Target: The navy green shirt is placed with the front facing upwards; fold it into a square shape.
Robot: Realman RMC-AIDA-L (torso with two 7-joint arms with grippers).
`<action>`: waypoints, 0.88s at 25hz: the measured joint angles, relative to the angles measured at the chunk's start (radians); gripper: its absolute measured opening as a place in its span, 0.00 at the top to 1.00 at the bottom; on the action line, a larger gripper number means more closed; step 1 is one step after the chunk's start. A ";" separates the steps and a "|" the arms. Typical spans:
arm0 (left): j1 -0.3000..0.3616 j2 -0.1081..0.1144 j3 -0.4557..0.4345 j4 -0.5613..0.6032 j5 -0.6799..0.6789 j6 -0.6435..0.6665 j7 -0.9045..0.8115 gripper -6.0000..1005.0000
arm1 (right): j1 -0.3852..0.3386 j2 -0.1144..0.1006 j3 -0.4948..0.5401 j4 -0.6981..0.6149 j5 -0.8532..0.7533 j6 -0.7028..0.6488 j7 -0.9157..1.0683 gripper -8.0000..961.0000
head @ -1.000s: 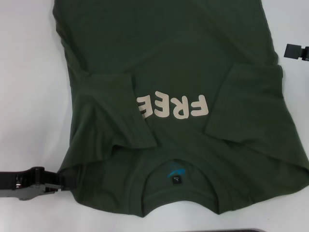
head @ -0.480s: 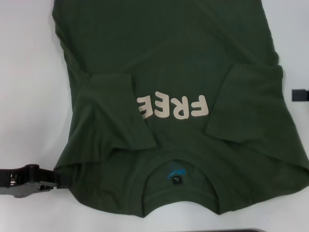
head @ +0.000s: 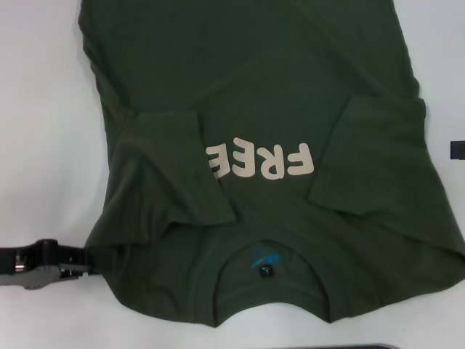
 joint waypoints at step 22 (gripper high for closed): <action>0.022 0.028 -0.082 0.014 0.015 -0.008 -0.001 0.34 | 0.016 -0.001 0.009 0.008 0.005 0.018 -0.006 0.08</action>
